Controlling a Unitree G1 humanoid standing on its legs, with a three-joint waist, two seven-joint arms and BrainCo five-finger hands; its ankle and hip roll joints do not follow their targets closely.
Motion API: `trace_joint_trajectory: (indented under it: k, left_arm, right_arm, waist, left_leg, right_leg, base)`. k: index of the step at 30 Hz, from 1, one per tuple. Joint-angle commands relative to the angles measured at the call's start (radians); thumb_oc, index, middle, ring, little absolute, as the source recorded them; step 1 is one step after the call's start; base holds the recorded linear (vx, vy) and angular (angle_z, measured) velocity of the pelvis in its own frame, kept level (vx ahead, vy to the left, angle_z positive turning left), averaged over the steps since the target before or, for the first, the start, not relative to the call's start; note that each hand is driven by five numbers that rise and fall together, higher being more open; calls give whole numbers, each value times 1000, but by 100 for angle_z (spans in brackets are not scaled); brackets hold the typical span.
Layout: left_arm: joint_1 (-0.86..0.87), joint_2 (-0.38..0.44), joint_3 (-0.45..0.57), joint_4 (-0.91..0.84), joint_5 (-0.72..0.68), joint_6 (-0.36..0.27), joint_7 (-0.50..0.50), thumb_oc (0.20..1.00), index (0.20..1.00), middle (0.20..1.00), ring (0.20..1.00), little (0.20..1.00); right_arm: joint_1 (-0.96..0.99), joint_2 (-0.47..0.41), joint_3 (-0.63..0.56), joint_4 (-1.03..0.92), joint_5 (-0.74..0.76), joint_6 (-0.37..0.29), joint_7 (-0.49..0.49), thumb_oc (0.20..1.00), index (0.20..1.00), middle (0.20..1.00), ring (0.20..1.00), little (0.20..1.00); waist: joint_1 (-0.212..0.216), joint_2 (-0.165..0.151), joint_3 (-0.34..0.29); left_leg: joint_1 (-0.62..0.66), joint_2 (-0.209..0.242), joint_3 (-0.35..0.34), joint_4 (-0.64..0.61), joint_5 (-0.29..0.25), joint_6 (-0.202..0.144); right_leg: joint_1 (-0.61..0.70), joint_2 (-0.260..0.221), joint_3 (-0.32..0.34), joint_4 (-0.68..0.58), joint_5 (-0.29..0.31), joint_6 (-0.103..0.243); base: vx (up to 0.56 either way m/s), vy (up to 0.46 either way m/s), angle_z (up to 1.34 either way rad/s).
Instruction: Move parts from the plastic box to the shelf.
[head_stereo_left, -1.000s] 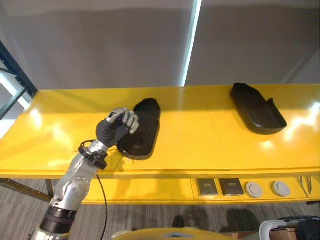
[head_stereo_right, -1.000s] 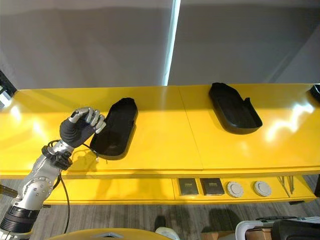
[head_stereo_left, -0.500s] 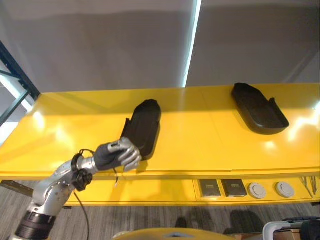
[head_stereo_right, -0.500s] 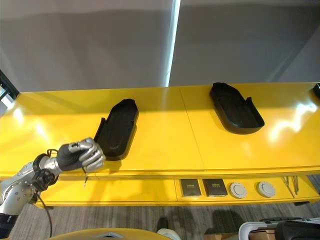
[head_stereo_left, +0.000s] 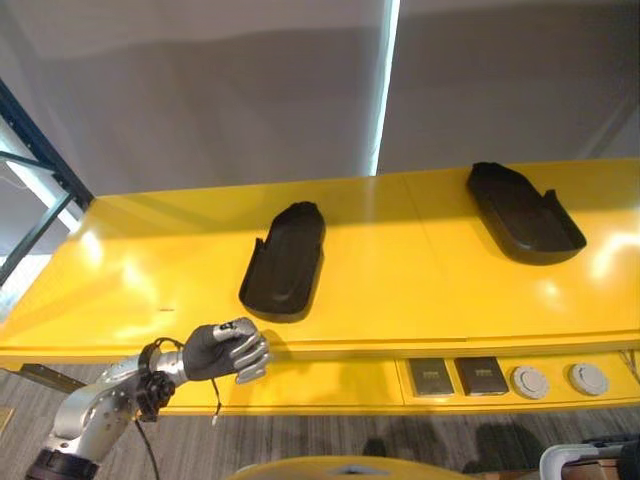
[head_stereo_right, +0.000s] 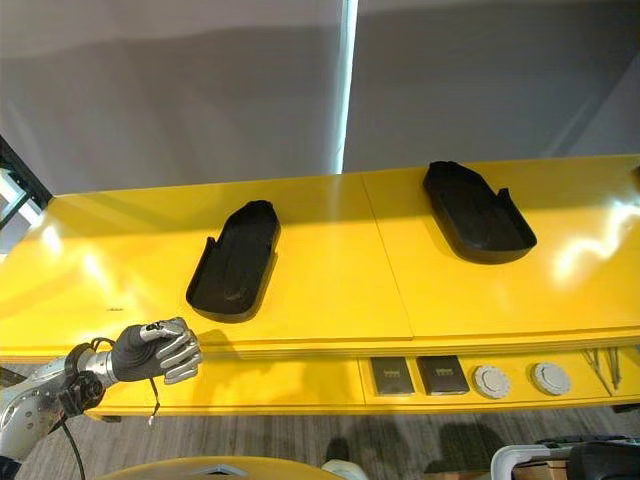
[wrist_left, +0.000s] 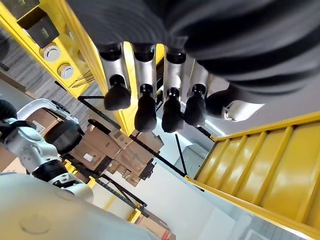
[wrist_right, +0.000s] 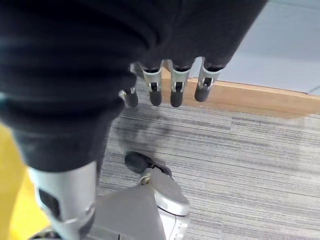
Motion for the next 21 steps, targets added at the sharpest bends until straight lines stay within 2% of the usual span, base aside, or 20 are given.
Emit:
trace_joint_trajectory:
  k: [1, 6, 8, 21]
  left_arm:
    - [-21, 27, 3, -12, 1, -21, -42, 200, 200, 200, 200, 200]
    - [-29, 29, -21, 90, 22, -43, -54, 200, 200, 200, 200, 200]
    - [-51, 9, -43, 145, -11, -53, -72, 200, 200, 200, 200, 200]
    - [-118, -72, -107, 201, 14, -75, -48, 200, 200, 200, 200, 200]
  right_arm:
    - [-49, -24, 39, 46, -16, -2, 13, 1000, 1000, 1000, 1000, 1000]
    - [-49, -27, 43, 51, -25, -2, 17, 1000, 1000, 1000, 1000, 1000]
    - [-52, -28, 42, 62, -35, -6, 21, 1000, 1000, 1000, 1000, 1000]
    - [-38, -9, 46, 62, -60, -10, 25, 1000, 1000, 1000, 1000, 1000]
  waist:
    - [-5, -39, 14]
    - [-15, -37, 12]
    - [-24, -37, 10]
    - [-53, -48, 9]
  left_leg:
    - [-75, 17, -32, 33, 50, -6]
    - [-74, 19, -27, 34, 50, -5]
    - [-71, 22, -21, 33, 49, -4]
    - [-70, 27, -5, 36, 44, -1]
  right_leg:
    - [66, -61, 6, 11, -41, 86]
    - [62, -61, 10, 14, -42, 85]
    - [61, -60, 15, 15, -42, 84]
    - [55, -51, 33, 17, -44, 81]
  base:
    - [0, 0, 0]
    - [0, 0, 0]
    - [47, -4, -2]
    - [11, -5, -2]
